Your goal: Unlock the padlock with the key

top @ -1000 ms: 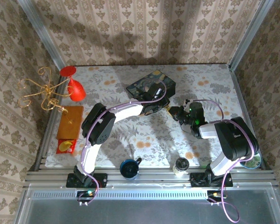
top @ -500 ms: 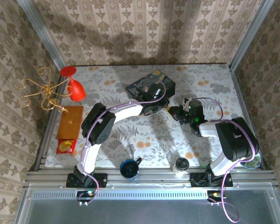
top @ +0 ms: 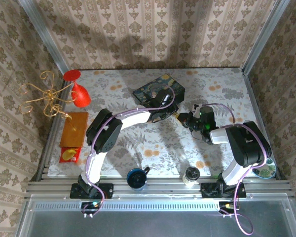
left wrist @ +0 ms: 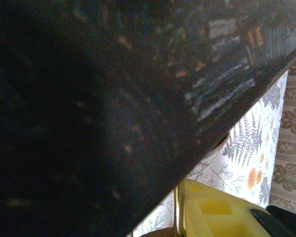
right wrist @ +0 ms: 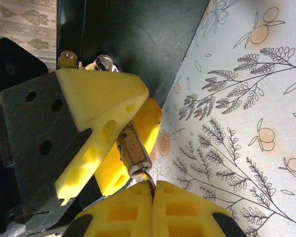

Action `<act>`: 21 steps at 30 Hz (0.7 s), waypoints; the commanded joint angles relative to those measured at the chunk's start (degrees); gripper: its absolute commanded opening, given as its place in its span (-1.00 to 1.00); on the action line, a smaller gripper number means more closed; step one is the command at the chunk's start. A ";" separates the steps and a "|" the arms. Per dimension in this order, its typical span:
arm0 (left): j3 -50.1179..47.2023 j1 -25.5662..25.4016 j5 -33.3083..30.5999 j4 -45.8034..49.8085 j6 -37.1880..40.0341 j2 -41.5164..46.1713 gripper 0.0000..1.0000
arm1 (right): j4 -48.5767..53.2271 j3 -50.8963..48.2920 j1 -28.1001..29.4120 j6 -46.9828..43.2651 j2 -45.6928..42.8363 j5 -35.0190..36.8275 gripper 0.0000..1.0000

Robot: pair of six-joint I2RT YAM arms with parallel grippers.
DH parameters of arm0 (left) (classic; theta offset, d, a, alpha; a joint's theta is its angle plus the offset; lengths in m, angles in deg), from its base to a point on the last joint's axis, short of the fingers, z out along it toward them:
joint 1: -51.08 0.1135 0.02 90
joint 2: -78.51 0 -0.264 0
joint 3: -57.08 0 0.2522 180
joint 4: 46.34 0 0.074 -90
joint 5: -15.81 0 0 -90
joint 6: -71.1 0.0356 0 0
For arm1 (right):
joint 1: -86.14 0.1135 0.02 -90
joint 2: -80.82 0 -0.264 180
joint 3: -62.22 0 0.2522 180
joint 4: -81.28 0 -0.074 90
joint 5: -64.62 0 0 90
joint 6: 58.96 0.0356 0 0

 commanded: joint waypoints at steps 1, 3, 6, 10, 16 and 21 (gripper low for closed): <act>-0.30 -1.14 2.81 -2.68 -0.25 1.96 -0.84 | -4.53 1.86 -0.60 -0.85 0.49 -1.39 -1.00; -0.32 -1.23 2.87 -2.70 -0.27 2.02 -0.84 | -4.44 2.27 -0.70 -0.97 0.67 -1.49 -1.00; -0.50 -1.32 2.92 -2.89 -0.28 2.05 -0.84 | -4.35 2.71 -0.83 -1.11 0.97 -1.78 -1.00; -0.79 -1.41 3.07 -3.02 -0.25 2.30 -0.84 | -4.86 3.20 -1.21 -1.29 1.24 -2.94 -1.00; -1.77 -1.41 3.36 -3.15 -0.05 2.89 -0.85 | -3.64 5.95 -2.29 -4.13 1.67 -8.29 -1.00; -1.82 -1.40 3.42 -3.15 0.06 3.04 -0.85 | 0.67 8.04 -2.28 -8.85 0.84 -10.92 -1.00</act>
